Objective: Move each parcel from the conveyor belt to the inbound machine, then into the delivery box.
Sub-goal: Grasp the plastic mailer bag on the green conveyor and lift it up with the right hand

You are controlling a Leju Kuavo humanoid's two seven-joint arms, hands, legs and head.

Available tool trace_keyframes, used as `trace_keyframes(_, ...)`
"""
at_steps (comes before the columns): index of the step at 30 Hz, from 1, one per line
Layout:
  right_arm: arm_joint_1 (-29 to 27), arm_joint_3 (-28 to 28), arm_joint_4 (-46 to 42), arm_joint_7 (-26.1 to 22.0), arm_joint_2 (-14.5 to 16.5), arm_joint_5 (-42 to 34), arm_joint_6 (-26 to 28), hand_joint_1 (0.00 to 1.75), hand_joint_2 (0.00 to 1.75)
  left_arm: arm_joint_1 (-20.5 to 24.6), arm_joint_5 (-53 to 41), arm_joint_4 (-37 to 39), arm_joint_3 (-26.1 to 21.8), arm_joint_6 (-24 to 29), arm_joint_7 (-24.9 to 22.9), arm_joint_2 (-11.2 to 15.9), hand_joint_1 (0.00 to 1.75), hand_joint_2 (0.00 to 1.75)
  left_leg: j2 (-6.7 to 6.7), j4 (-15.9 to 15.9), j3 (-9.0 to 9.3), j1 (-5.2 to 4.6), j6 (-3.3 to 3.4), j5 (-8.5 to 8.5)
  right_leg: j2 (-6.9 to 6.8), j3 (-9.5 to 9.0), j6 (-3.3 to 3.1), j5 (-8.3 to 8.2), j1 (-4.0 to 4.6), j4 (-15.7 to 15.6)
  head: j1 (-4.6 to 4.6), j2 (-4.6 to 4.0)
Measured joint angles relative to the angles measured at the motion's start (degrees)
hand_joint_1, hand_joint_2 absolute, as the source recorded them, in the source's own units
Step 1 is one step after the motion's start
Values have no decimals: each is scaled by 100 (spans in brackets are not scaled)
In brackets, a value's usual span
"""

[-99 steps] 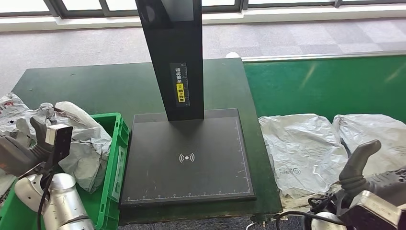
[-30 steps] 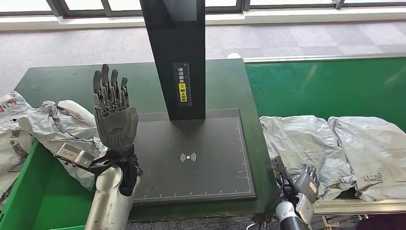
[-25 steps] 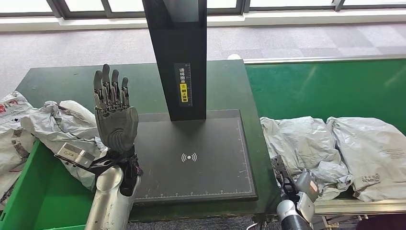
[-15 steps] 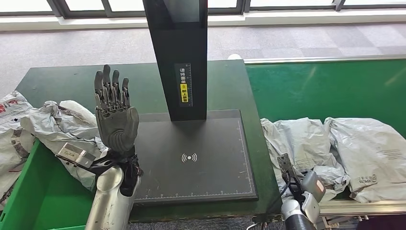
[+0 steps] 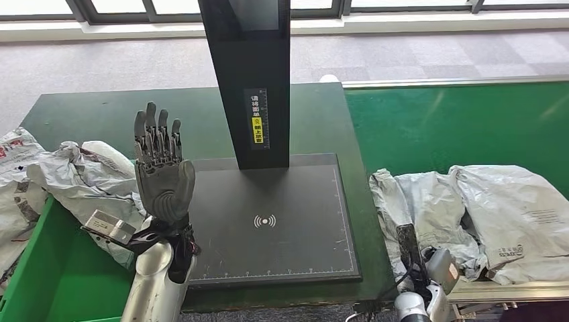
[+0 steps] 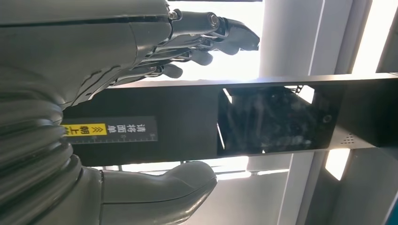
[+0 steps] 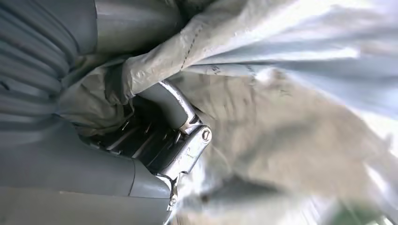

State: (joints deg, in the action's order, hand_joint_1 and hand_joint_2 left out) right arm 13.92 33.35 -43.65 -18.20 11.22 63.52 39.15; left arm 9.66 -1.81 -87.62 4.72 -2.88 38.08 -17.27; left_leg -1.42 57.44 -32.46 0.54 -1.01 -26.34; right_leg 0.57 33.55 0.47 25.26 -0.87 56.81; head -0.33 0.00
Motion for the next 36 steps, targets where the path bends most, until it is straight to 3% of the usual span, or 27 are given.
trace_keyframes(4, -342, 70, -1284, -1491, 386, -1070, 96, 175, 175, -51, -28, 9, -1, 25, 47, 15, 0, 175, -1, 0, -13, 0, 0, 0, -1, 17, -1, 1, 0, 1, -2, 0)
trace_keyframes(7, -591, 27, -2359, -2012, 536, -1648, 107, 175, 175, -48, -39, 32, -1, 25, 54, 16, 0, 175, -9, 0, -21, 0, 1, 1, -7, 22, -1, 2, -5, 3, -2, 0)
trace_keyframes(11, -905, -478, -3716, -1684, 571, -1510, 112, 175, 175, -39, -91, 87, -1, 4, 69, 20, 0, 175, 11, 0, -22, -4, 2, -2, 11, 31, 2, -1, -12, 3, -2, 0)
trace_keyframes(16, -1154, -1394, -4615, -1565, 571, -1437, 110, 175, 175, -35, -155, 127, -5, -49, 85, 20, 0, 175, 18, 0, -21, -5, 1, -2, 22, 35, 3, -3, -10, 5, -4, 0)
trace_keyframes(24, -1207, -2820, -4756, -1532, 551, -1371, -447, 175, 175, -37, -157, 131, -21, -158, 85, 22, 0, 175, 23, 0, -20, -3, -1, 0, 29, 42, 0, -4, -8, 12, -4, 0)
trace_keyframes(32, -1171, -3251, -4756, -1532, 539, -1405, -501, 175, 175, -40, -157, 131, -38, -176, 85, 22, 0, 175, 23, 0, -22, -3, -1, 0, 29, 42, 0, -3, -11, 12, -4, 0)
trace_keyframes(36, -1171, -3365, -4754, -1583, 529, -1643, -1054, 175, 175, -41, -157, 131, -52, -203, 85, 23, 0, 175, 24, 0, -23, -3, -1, -1, 29, 43, 0, -4, -11, 12, -4, 0)
